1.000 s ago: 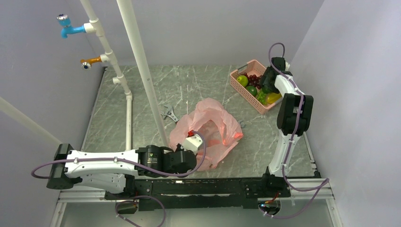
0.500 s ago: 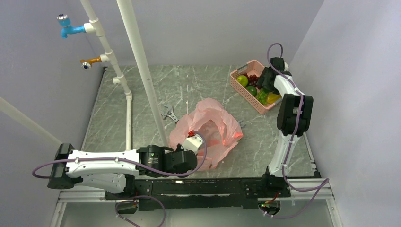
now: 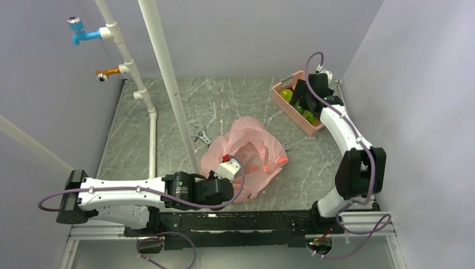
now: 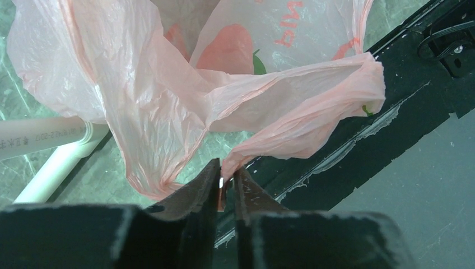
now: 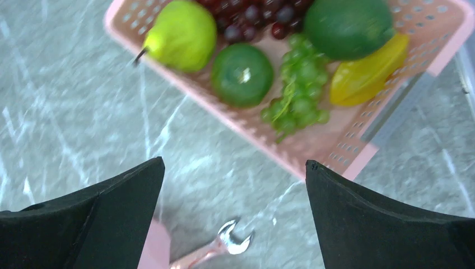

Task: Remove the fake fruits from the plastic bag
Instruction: Place the fake fruit in the bin, then place the plastic bag at the center of the board, then reset both arms

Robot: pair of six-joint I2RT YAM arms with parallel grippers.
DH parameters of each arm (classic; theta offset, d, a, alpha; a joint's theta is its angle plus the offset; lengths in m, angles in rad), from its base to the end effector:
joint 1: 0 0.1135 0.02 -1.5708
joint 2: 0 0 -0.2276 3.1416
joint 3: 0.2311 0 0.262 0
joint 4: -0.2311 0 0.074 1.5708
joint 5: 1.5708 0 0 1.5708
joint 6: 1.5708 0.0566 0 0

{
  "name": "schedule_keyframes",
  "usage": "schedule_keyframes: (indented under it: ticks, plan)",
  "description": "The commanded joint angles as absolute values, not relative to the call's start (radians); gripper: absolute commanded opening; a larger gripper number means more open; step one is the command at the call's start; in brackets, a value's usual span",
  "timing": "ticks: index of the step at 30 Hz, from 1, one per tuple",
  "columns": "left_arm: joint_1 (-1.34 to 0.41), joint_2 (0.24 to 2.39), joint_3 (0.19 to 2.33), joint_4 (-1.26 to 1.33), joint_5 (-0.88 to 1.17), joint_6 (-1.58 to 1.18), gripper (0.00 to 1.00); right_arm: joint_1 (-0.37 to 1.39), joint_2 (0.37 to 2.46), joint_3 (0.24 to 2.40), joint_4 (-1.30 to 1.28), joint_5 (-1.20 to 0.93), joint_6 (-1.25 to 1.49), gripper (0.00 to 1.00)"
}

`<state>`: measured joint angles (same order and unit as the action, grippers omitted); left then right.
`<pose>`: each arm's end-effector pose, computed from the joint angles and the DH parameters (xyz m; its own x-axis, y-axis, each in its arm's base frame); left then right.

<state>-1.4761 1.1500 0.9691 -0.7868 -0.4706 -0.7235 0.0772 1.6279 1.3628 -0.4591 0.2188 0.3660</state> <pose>0.0501 -0.2557 0.2319 -0.6297 0.3892 -0.6723 0.5953 0.7978 -0.0956 0.3914 0.0180 0.2462 -0.5857 0.3051 -0.7509 0.3175 0.9388 0.1338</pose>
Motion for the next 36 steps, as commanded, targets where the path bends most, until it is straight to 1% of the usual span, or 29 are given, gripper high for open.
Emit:
schedule_keyframes:
  ticks: [1,7,10,13,16,17,18,19,23,25,33,36]
  plan:
    - [-1.48,1.146,0.998,-0.758,-0.493,-0.733,0.24,0.183,1.477,1.229,-0.418,0.25,0.362,0.99]
    - [-1.48,1.149,0.997,-0.744,-0.489,-0.718,0.63,0.283,1.272,1.035,-0.391,0.161,0.387,0.99]
    - [-1.48,1.142,1.001,-0.739,-0.487,-0.706,0.69,0.304,1.201,0.993,-0.426,0.125,0.385,0.99]
    - [-1.48,1.12,1.009,-0.752,-0.495,-0.698,0.73,0.311,1.126,0.957,-0.464,0.085,0.381,0.99]
    - [-1.479,1.065,1.02,-0.774,-0.517,-0.691,0.82,0.315,1.018,0.892,-0.476,0.041,0.372,0.99]
    - [-1.48,1.037,1.022,-0.782,-0.526,-0.689,0.83,0.315,0.967,0.87,-0.477,0.031,0.369,0.99]
    - [-1.48,1.005,1.023,-0.791,-0.537,-0.686,0.86,0.316,0.923,0.853,-0.478,0.02,0.366,0.99]
    - [-1.48,0.973,1.024,-0.801,-0.549,-0.683,0.91,0.315,0.883,0.837,-0.479,0.013,0.362,0.99]
    - [-1.479,0.808,1.04,-0.85,-0.606,-0.662,0.94,0.316,0.743,0.81,-0.491,0.024,0.354,0.99]
    - [-1.479,0.728,1.052,-0.859,-0.626,-0.633,0.99,0.316,0.696,0.813,-0.494,0.033,0.351,0.99]
    - [-1.48,0.417,1.098,-0.922,-0.738,-0.551,0.99,0.314,0.619,0.917,-0.539,0.098,0.383,0.99]
    - [-1.48,0.282,1.093,-0.893,-0.766,-0.52,0.99,0.316,0.586,0.966,-0.569,0.12,0.386,0.99]
